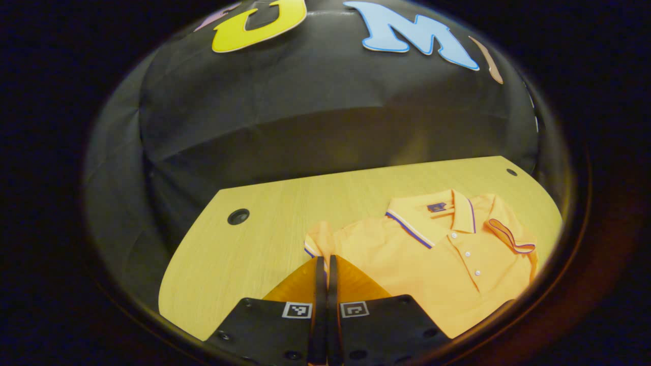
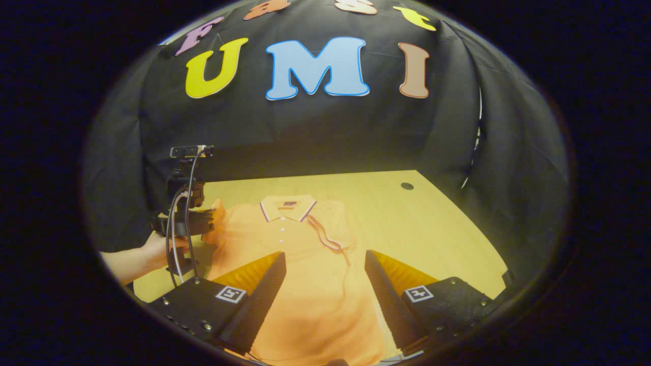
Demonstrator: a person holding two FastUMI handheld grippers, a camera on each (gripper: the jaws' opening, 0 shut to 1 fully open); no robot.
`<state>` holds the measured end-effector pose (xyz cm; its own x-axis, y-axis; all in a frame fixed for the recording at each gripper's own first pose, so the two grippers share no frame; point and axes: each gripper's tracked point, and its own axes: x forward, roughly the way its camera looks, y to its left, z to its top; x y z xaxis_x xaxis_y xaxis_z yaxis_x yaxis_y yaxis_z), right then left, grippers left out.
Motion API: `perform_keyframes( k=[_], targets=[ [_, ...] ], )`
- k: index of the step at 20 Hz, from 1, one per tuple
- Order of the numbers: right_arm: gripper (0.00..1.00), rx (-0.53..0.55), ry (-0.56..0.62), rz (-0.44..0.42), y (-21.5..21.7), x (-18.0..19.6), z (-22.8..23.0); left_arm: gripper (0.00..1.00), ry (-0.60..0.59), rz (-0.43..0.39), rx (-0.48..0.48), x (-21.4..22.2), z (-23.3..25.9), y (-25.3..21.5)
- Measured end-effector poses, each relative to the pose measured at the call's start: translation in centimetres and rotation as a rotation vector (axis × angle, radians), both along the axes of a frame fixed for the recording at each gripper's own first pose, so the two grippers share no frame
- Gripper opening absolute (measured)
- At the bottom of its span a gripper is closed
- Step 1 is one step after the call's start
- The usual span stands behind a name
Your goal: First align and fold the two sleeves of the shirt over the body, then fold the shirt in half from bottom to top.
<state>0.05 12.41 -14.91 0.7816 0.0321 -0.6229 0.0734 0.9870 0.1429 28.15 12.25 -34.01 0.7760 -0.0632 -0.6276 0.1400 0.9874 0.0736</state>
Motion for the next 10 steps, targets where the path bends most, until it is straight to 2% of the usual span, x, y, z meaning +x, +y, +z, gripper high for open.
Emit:
perform_keyframes(
  k=[6, 10],
  targets=[
    [0.99, 0.014, 0.022, -0.029, 0.7, -0.6, -0.9, 0.06, 0.02, -0.1, 0.01, -0.2, -0.3, -4.2],
    [0.97, -0.006, 0.022, -0.012, 0.4, -1.1, -1.2, 0.12, 0.048, -0.118, 0.008, -0.8, -0.6, -5.3]
  ],
)
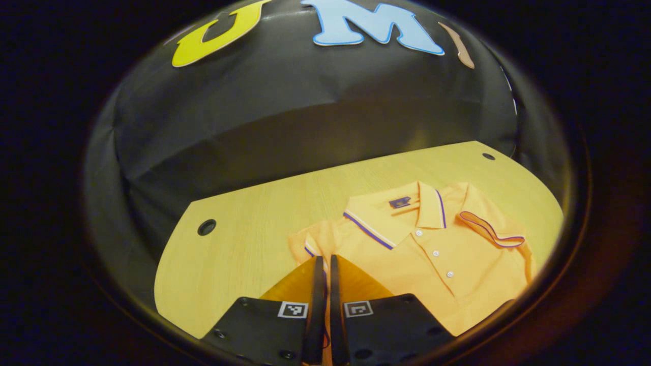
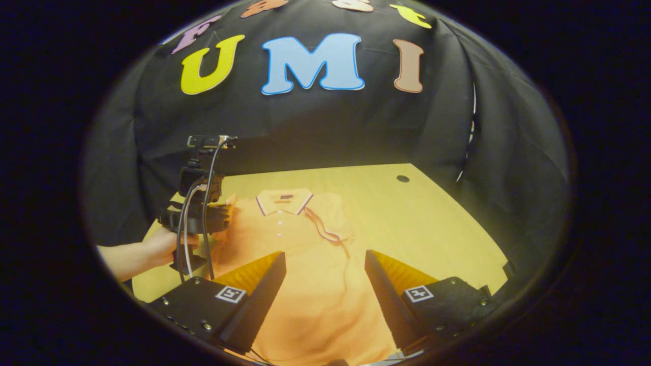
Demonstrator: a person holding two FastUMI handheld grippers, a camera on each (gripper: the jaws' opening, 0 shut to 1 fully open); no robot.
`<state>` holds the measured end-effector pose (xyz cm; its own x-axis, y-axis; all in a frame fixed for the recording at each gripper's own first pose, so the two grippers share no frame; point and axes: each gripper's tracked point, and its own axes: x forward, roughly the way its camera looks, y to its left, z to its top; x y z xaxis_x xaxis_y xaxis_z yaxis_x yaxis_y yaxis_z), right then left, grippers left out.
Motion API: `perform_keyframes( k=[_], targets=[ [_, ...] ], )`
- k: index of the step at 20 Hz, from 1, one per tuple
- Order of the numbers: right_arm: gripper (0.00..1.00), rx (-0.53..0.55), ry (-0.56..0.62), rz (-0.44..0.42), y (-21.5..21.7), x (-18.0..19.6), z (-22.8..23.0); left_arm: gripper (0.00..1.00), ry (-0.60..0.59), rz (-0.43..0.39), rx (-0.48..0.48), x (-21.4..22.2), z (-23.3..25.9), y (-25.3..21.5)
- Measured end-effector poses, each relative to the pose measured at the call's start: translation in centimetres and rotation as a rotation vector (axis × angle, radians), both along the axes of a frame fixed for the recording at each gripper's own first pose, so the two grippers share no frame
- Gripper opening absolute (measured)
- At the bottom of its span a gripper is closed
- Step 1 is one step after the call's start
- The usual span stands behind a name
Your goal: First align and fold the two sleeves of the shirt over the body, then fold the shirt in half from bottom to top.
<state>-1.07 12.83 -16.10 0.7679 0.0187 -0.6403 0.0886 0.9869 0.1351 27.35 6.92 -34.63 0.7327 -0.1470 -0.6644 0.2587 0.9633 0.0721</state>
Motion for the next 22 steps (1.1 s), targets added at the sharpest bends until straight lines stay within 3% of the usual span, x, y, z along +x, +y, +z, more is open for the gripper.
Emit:
perform_keyframes(
  k=[2, 3, 5, 6, 7, 11, 22],
  targets=[
    [0.97, 0.004, -0.002, 0.004, -0.2, -0.3, 0.0, 0.16, 0.03, -0.005, -0.026, -0.7, -0.4, -0.7],
    [0.98, 0.002, -0.004, 0.004, -0.4, -0.5, 0.1, 0.25, 0.042, -0.002, -0.032, -0.9, -0.6, -0.8],
    [0.97, -0.009, -0.006, 0.005, -0.9, -0.9, 0.1, 0.28, 0.066, -0.013, -0.06, -1.8, -0.9, -1.6],
    [0.98, -0.009, -0.009, 0.006, -1.1, -1.3, 0.2, 0.35, 0.073, -0.014, -0.07, -2.2, -0.9, -1.9],
    [0.97, -0.01, -0.013, 0.007, -1.3, -1.5, 0.2, 0.53, 0.073, -0.013, -0.078, -2.6, -0.7, -2.0],
    [0.99, -0.008, -0.005, 0.016, -2.3, -2.9, -0.7, 0.88, 0.064, -0.001, -0.119, -5.4, 0.4, -2.1],
    [0.98, 0.016, 0.098, 0.106, -3.6, -9.0, -7.1, 0.92, 0.087, 0.06, -0.125, -20.1, 2.5, 0.9]
  ],
)
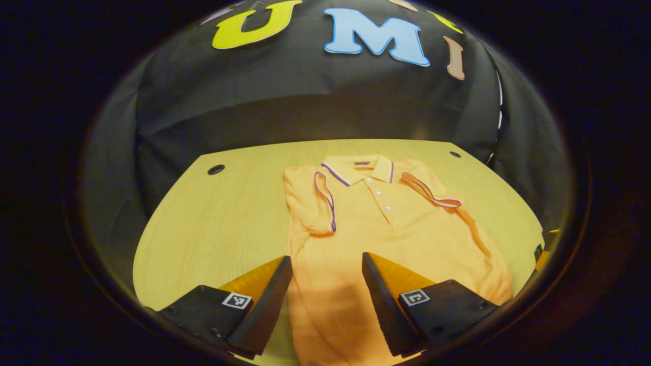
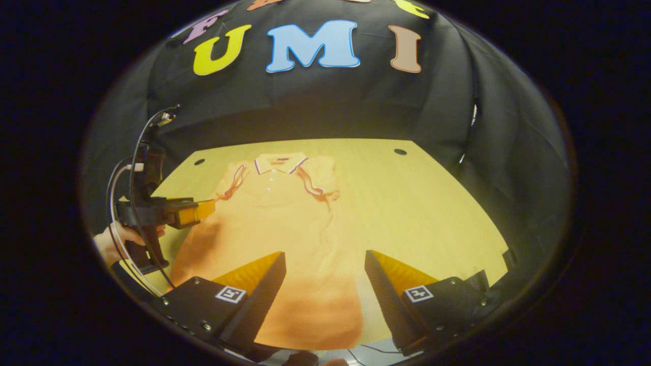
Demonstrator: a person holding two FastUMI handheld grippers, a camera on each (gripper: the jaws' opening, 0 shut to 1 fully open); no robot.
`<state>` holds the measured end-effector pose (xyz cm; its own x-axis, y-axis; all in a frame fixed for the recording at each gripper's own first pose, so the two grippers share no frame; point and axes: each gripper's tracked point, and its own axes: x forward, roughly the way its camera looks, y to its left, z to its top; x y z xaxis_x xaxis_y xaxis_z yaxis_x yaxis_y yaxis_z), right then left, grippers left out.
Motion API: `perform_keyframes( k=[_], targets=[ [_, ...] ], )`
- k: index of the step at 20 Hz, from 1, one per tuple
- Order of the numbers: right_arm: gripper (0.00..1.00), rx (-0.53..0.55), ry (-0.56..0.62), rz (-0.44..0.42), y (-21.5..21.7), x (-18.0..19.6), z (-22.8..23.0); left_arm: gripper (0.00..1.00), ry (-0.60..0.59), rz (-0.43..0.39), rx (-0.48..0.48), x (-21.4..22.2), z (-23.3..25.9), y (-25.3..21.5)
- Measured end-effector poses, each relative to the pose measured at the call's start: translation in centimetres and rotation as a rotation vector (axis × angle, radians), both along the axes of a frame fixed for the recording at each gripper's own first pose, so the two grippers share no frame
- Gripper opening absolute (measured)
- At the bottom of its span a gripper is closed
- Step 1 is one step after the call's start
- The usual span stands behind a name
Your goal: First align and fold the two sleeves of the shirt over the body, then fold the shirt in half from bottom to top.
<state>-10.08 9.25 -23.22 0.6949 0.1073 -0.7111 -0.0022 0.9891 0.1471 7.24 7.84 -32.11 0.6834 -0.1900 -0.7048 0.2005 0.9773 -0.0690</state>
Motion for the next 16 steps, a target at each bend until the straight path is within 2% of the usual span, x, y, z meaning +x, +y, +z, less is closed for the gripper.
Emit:
perform_keyframes(
  k=[10, 16],
  targets=[
    [0.98, 0.004, 0.121, 0.077, -0.7, -7.6, -5.3, 0.91, 0.076, 0.084, -0.041, -15.5, 0.2, 1.9],
    [0.98, -0.002, 0.165, 0.097, -1.7, -11.0, -7.4, 0.92, 0.078, 0.104, -0.034, -21.9, 0.8, 2.7]
  ],
)
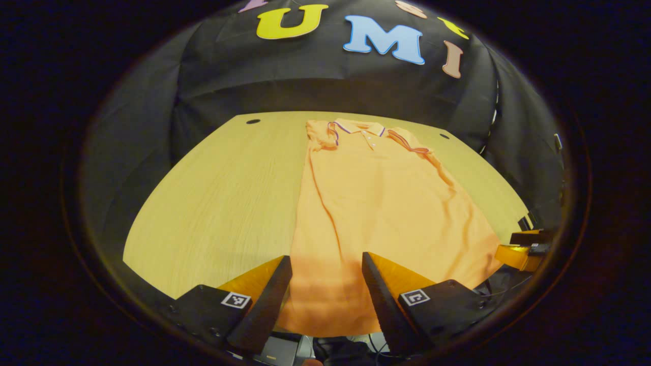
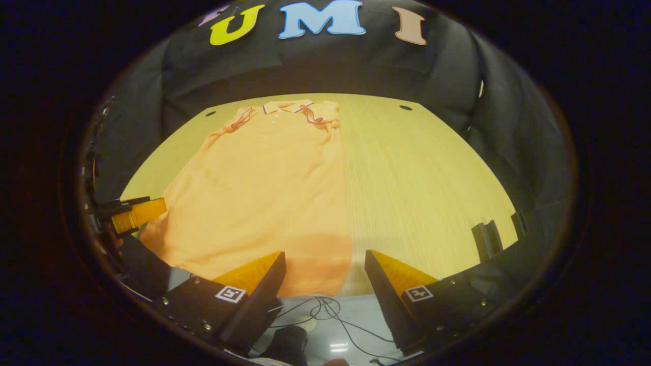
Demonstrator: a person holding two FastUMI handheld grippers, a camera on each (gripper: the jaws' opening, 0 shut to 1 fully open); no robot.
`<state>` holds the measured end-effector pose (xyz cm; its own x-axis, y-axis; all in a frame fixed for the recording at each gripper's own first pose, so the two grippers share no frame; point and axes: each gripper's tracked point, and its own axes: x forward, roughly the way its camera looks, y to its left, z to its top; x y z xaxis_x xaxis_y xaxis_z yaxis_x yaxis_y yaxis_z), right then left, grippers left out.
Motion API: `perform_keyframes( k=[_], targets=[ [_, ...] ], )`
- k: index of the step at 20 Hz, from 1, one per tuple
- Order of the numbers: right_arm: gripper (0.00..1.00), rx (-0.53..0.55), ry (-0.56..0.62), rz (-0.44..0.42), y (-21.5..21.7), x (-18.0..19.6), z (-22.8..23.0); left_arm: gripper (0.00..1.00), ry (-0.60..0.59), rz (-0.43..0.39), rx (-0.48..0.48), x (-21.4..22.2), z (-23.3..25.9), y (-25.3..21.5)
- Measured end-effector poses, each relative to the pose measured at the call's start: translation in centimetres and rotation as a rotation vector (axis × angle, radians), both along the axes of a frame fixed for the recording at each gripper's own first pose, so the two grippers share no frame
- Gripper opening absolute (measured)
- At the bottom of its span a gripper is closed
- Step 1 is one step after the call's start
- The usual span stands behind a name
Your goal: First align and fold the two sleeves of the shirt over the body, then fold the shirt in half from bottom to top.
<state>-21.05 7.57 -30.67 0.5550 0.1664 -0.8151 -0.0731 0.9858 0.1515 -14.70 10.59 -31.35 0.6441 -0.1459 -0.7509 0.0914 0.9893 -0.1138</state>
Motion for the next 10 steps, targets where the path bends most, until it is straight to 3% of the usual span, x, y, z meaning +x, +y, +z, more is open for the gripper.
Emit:
perform_keyframes(
  k=[10],
  targets=[
    [0.98, 0.007, 0.016, 0.008, 1.0, -1.2, -1.8, 0.92, 0.029, -0.008, 0.034, -3.6, -1.5, 0.0]
  ],
)
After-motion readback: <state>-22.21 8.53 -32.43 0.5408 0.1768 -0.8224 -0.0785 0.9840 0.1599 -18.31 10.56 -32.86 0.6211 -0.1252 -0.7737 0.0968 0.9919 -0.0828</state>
